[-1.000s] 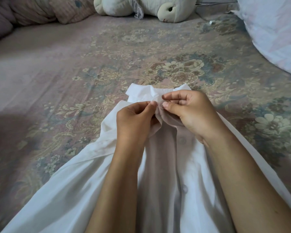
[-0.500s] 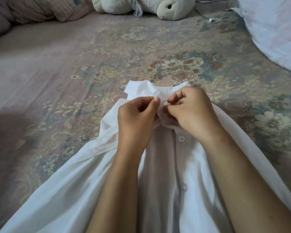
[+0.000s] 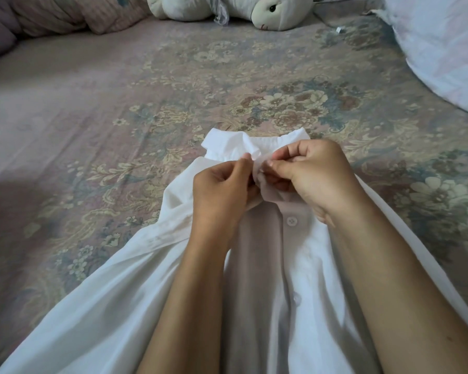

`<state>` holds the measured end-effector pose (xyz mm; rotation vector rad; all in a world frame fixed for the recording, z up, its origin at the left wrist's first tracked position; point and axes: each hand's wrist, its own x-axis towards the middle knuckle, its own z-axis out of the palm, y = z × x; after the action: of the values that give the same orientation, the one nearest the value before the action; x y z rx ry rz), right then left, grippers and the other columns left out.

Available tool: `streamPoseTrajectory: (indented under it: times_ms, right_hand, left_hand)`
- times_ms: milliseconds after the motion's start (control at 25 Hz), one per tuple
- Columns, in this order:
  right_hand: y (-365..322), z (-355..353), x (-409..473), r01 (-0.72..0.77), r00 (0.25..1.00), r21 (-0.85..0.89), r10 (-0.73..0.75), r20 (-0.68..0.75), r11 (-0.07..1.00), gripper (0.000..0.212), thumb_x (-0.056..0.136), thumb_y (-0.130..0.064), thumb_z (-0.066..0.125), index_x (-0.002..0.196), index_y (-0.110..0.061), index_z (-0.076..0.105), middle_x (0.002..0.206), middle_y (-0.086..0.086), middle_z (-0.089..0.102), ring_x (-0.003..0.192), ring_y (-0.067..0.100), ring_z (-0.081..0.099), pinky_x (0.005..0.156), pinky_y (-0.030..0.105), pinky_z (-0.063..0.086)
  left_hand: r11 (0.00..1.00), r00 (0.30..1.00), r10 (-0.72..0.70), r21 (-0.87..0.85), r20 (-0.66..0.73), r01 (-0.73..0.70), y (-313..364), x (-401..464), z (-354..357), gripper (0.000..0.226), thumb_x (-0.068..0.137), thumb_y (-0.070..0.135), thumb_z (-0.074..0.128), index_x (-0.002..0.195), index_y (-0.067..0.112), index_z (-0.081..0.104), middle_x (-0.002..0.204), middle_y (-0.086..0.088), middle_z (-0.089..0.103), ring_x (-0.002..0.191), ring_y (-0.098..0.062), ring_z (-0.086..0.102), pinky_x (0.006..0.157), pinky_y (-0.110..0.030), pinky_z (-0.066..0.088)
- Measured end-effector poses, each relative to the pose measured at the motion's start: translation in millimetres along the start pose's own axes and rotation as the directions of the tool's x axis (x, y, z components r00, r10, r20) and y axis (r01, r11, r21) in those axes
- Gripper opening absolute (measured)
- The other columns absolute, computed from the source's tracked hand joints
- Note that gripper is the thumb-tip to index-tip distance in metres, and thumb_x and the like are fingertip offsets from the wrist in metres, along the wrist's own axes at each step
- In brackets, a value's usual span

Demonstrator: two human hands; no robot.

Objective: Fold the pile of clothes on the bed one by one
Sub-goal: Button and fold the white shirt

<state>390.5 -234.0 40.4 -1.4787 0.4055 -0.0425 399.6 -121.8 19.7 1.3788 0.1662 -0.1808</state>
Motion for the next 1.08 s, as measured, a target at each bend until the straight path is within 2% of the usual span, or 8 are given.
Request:
streamPoseTrajectory:
  times_ms: [160, 280, 360, 520, 680, 840, 960, 1080]
  right_hand:
    - [1, -1, -1, 0.031, 0.999, -0.063, -0.029, 0.021, 0.998, 0.022, 0.085, 0.005, 0.064, 0.070, -0.009, 0.058, 0.061, 0.008, 0.063, 0.047, 0.008, 0.058, 0.058, 0.034, 0.058]
    - [5, 2, 1, 0.056, 0.998, -0.110, -0.055, 0.008, 0.992, 0.021, 0.088, 0.000, 0.061, 0.070, -0.009, 0.058, 0.067, 0.013, 0.065, 0.061, 0.020, 0.063, 0.071, 0.051, 0.058]
    - [8, 4, 3, 0.066, 0.998, -0.134, -0.067, -0.008, 0.989, 0.019, 0.087, -0.006, 0.065, 0.069, -0.010, 0.060, 0.069, 0.016, 0.068, 0.067, 0.025, 0.065, 0.073, 0.055, 0.056]
    - [16, 6, 10, 0.087, 0.991, -0.125, -0.098, -0.086, 0.988, 0.018, 0.080, -0.004, 0.070, 0.073, -0.015, 0.058, 0.077, 0.013, 0.071, 0.078, 0.027, 0.069, 0.079, 0.053, 0.055]
    - [17, 6, 12, 0.133, 0.982, -0.077, -0.142, -0.123, 0.988, 0.023, 0.082, 0.005, 0.062, 0.072, -0.015, 0.056, 0.068, 0.007, 0.065, 0.066, 0.019, 0.063, 0.074, 0.041, 0.056]
    - [18, 7, 12, 0.292, 0.955, -0.221, -0.296, 0.016, 0.931, 0.030, 0.084, 0.005, 0.061, 0.077, -0.022, 0.051, 0.077, 0.003, 0.061, 0.072, 0.013, 0.058, 0.072, 0.029, 0.049]
    - [20, 5, 14, 0.436, 0.896, -0.402, -0.433, 0.103, 0.805, 0.033, 0.085, 0.002, 0.060, 0.077, -0.029, 0.050, 0.078, -0.008, 0.059, 0.071, 0.004, 0.056, 0.073, 0.019, 0.046]
    - [13, -13, 17, 0.422, 0.842, -0.606, -0.539, -0.013, 0.674, 0.022, 0.089, -0.004, 0.056, 0.092, -0.025, 0.061, 0.081, -0.008, 0.062, 0.077, 0.008, 0.058, 0.073, 0.023, 0.046]
  left_hand:
    - [0.994, 0.997, -0.076, -0.082, 0.028, 0.078, 0, 3, -3, 0.020, 0.087, 0.009, 0.065, 0.085, -0.011, 0.066, 0.086, -0.027, 0.064, 0.080, -0.031, 0.062, 0.075, -0.036, 0.059]
    - [0.998, 1.000, 0.017, 0.055, -0.001, -0.017, -2, -1, -3, 0.005, 0.083, 0.005, 0.069, 0.079, 0.004, 0.072, 0.078, -0.019, 0.071, 0.075, -0.027, 0.067, 0.070, -0.032, 0.060]
    - [0.968, 0.990, 0.139, 0.214, -0.022, -0.131, -5, -1, -4, 0.006, 0.081, 0.007, 0.071, 0.077, 0.010, 0.074, 0.073, -0.010, 0.073, 0.076, -0.026, 0.071, 0.074, -0.040, 0.059]
    - [0.945, 0.982, 0.190, 0.274, -0.006, -0.181, -5, -1, -4, 0.004, 0.077, 0.010, 0.075, 0.077, 0.013, 0.075, 0.074, -0.004, 0.074, 0.078, -0.022, 0.072, 0.080, -0.046, 0.057]
    - [0.903, 0.965, 0.260, 0.364, -0.038, -0.229, -3, -1, -1, 0.010, 0.076, 0.014, 0.077, 0.071, 0.021, 0.073, 0.069, 0.004, 0.071, 0.069, -0.009, 0.067, 0.074, -0.031, 0.056]
    - [0.998, 0.999, 0.011, 0.055, -0.048, -0.008, -1, 3, -2, 0.011, 0.089, 0.008, 0.063, 0.083, 0.001, 0.069, 0.051, 0.003, 0.057, 0.047, -0.005, 0.050, 0.053, -0.019, 0.049]
    - [0.961, 0.975, -0.219, -0.164, 0.036, 0.222, 9, 8, -1, 0.007, 0.091, 0.005, 0.058, 0.087, 0.001, 0.063, 0.060, -0.004, 0.048, 0.046, -0.009, 0.041, 0.041, -0.016, 0.035]
    - [0.981, 0.987, -0.112, -0.173, -0.117, 0.091, 21, 11, -5, 0.011, 0.092, 0.003, 0.054, 0.087, 0.006, 0.064, 0.065, -0.003, 0.058, 0.046, -0.007, 0.049, 0.044, -0.016, 0.042]
